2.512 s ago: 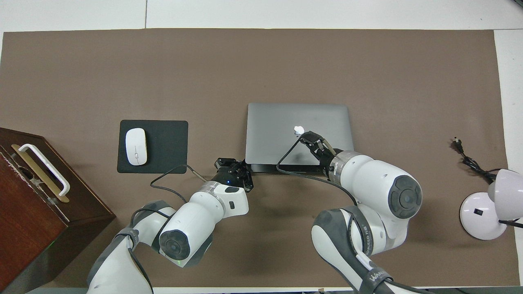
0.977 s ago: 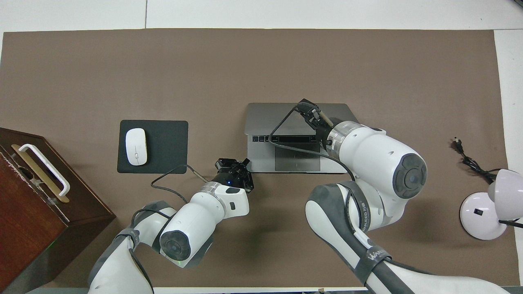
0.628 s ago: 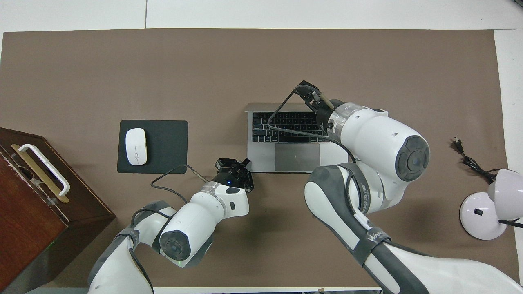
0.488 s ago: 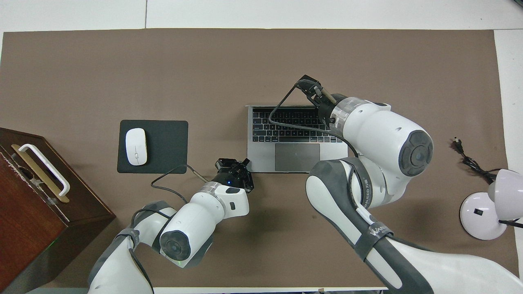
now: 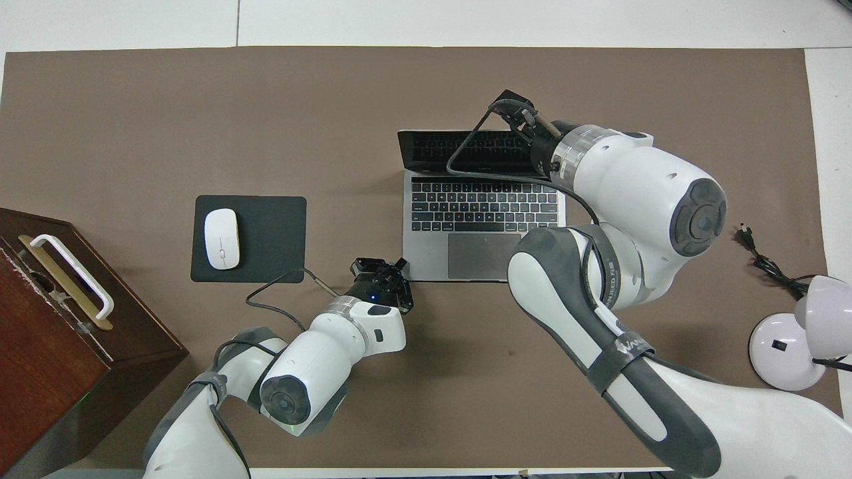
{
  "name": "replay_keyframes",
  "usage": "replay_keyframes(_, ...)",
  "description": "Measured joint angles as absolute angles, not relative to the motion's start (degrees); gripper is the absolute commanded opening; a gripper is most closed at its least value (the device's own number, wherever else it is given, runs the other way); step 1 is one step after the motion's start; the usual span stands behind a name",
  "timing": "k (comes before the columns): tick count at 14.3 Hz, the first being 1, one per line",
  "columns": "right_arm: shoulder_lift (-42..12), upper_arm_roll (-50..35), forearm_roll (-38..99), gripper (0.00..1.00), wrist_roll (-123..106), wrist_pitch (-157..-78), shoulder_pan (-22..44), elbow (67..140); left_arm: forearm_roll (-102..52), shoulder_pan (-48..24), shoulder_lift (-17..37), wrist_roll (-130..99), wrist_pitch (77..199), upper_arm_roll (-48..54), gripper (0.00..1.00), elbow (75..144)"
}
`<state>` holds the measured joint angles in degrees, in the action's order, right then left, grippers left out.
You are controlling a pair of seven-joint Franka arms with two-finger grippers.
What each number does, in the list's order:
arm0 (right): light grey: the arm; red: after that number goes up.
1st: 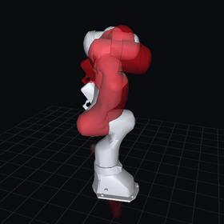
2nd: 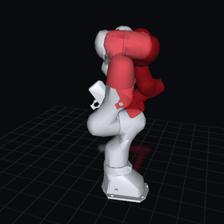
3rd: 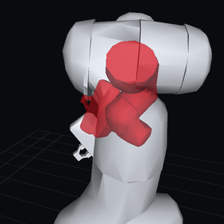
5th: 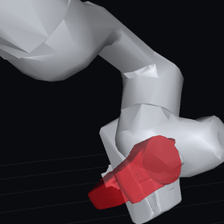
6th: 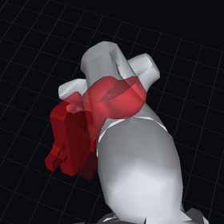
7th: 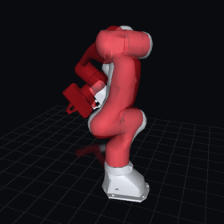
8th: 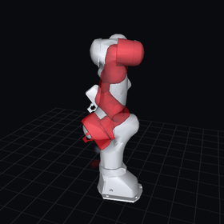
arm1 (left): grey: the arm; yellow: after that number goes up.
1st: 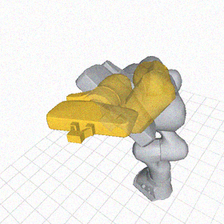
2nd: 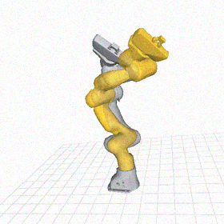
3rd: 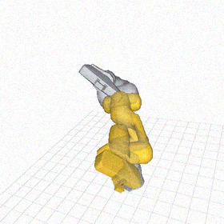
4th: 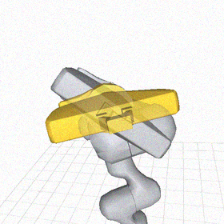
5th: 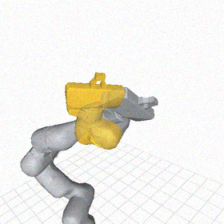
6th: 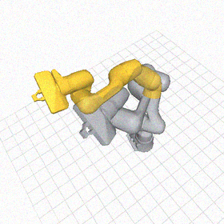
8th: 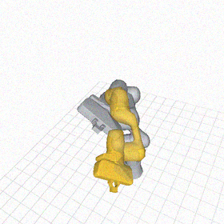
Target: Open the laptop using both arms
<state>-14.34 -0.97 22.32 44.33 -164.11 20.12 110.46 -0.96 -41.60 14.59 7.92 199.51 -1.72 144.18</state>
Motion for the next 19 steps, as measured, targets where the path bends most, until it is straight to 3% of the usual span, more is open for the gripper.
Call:
replay_keyframes(6, -15.0, -1.0, 22.3, 0.98, 44.2, -161.6, 19.8, 108.7, -1.0, -41.6, 14.6, 7.9, 199.5, -1.7, 0.0, 144.2)
replay_keyframes(12, -14.2, -0.9, 22.3, 0.98, 48.1, -142.3, 19.8, 102.9, -1.0, -41.6, 14.6, 8.0, 199.5, -1.7, 0.0, 144.2)
replay_keyframes(16, -11.3, -0.4, 22.0, 0.98, 49.8, -136.8, 19.8, 101.9, -1.0, -41.6, 14.6, 8.0, 199.5, -1.8, 0.0, 144.2)
replay_keyframes(19, -10.3, -0.2, 14.1, 0.98, 49.3, -132.2, 18.1, 99.2, -1.0, -41.5, 14.0, 7.0, 200.4, -1.9, 0.0, 143.6)
